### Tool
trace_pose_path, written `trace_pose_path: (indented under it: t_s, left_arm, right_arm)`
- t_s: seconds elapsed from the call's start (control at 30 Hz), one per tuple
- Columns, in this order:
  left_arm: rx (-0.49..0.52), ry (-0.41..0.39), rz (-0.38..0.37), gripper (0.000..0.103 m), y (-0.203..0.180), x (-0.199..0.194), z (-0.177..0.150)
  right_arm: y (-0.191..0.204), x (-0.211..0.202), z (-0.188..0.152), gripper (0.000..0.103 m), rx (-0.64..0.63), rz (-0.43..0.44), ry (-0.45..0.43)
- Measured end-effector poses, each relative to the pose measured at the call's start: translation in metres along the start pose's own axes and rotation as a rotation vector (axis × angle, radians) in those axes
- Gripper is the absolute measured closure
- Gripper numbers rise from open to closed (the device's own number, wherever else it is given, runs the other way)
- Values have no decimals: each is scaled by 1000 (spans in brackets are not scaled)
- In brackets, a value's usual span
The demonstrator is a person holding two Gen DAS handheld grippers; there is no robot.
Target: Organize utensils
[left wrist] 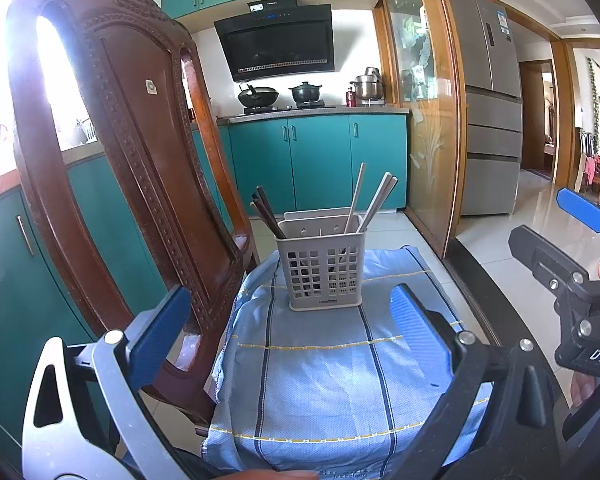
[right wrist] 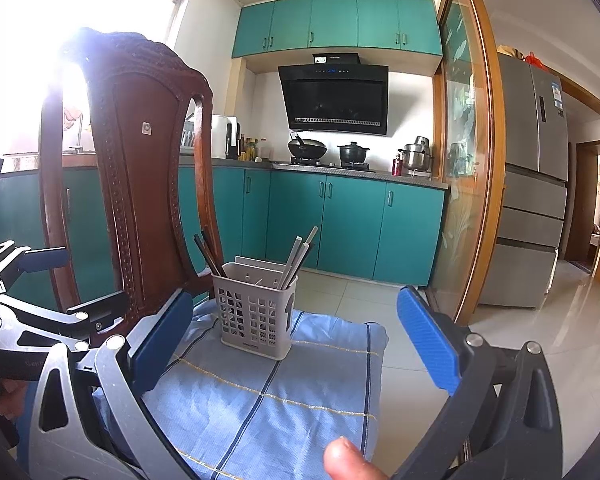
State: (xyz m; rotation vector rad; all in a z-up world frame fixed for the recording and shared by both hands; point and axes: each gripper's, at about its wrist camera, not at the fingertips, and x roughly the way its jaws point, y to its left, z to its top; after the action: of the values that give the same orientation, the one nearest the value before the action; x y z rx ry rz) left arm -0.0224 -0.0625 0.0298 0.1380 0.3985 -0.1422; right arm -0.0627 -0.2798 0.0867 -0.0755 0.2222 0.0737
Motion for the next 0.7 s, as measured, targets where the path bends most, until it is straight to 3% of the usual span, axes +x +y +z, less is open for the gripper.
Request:
trace_pose_path:
  t_s: [0.7]
  left_arm:
    - [9, 17, -7, 4, -5, 6, -1]
  right_arm:
    - [-2, 4, 0, 3, 2, 5, 6]
